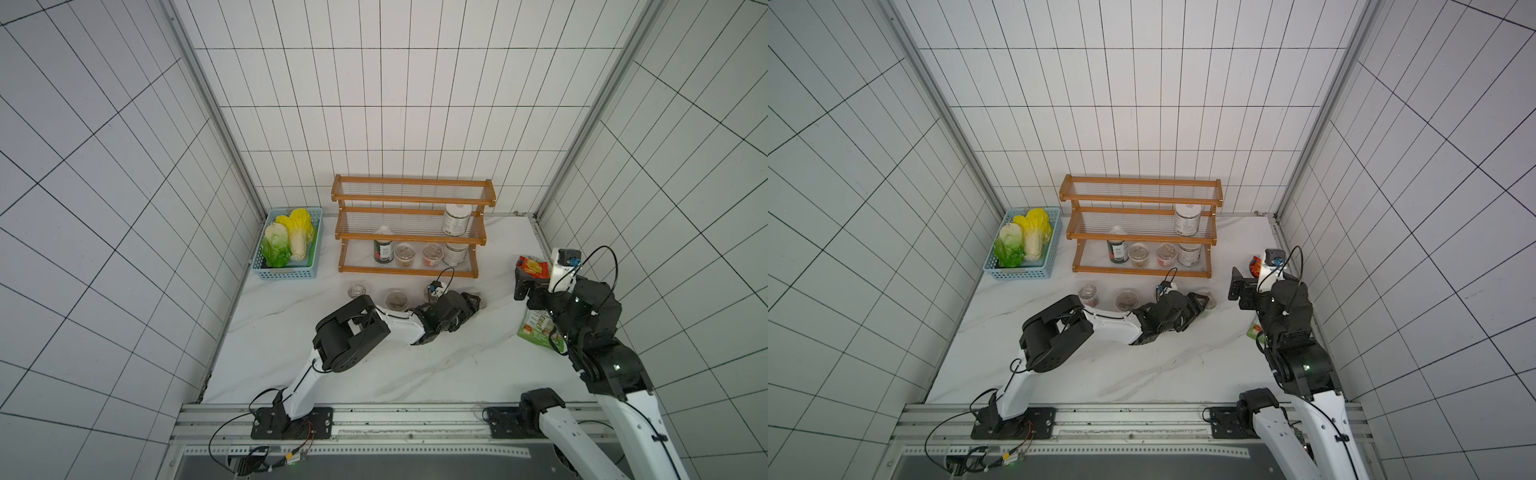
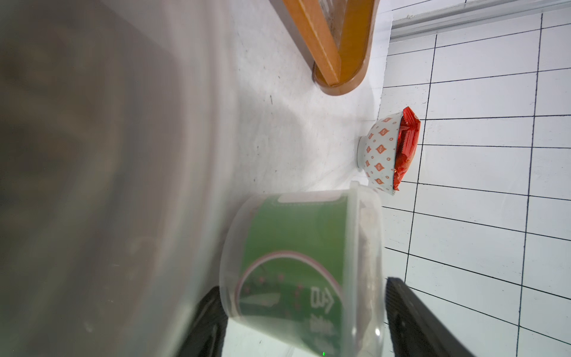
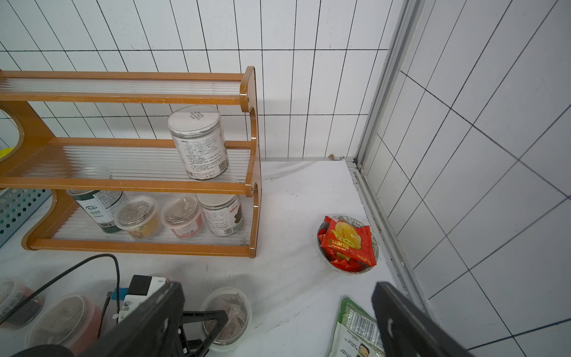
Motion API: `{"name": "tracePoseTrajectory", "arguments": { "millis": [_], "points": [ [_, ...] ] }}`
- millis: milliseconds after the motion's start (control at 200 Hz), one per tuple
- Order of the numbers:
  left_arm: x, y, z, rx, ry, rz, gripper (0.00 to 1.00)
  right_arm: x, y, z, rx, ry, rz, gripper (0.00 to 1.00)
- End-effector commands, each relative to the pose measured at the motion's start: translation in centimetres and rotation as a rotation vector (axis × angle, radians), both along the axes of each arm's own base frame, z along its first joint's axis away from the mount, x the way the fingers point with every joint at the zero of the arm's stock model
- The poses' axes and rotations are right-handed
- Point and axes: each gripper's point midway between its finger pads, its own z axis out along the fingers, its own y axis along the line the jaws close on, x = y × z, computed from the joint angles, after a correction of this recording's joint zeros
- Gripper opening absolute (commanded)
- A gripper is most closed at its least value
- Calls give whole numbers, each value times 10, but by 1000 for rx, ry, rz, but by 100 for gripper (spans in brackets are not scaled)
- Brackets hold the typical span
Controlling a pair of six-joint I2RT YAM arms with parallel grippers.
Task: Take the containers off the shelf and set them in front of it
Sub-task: Place the container at the center of the board.
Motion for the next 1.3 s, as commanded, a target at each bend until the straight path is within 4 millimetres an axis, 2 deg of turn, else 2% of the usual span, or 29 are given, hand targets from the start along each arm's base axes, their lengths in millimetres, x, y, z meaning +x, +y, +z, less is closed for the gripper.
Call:
{"name": "tracePoseTrajectory", "arguments": {
  "millis": [0, 140, 225, 330, 460, 600, 740, 805, 920, 980, 1114, 1294],
  "points": [
    [-2, 2, 8, 31, -22, -20, 82, 0, -6, -3, -13, 3, -25, 99],
    [-7, 6, 22, 42, -47, -42, 87, 0, -7, -3, -14, 4, -30, 99],
    [-13, 14, 30, 55, -65, -54, 94, 0, -7, -3, -14, 5, -30, 99],
    [-21, 25, 40, 70, -78, -69, 97, 2, -5, -5, -9, 12, -23, 99],
    [-41, 37, 59, 76, -104, -142, 98, 3, -1, -7, -3, 14, -3, 99],
    [-65, 81, 72, 155, -155, -222, 98, 4, 11, -6, 6, 16, 61, 99],
    [-76, 126, 78, 280, -234, -333, 98, 6, 30, -7, 32, 24, 163, 99],
    [-74, 150, 77, 399, -263, -361, 98, 8, 39, -10, 46, 35, 204, 99],
    [-72, 182, 70, 487, -263, -437, 98, 13, 52, -22, 74, 101, 259, 99],
    [-76, 187, 66, 488, -273, -489, 97, 17, 58, -28, 91, 131, 280, 99],
    [-76, 199, 42, 536, -241, -523, 97, 23, 65, -42, 103, 204, 298, 99],
    [-76, 193, 36, 538, -276, -558, 97, 26, 63, -57, 91, 247, 276, 99]
  ]
}}
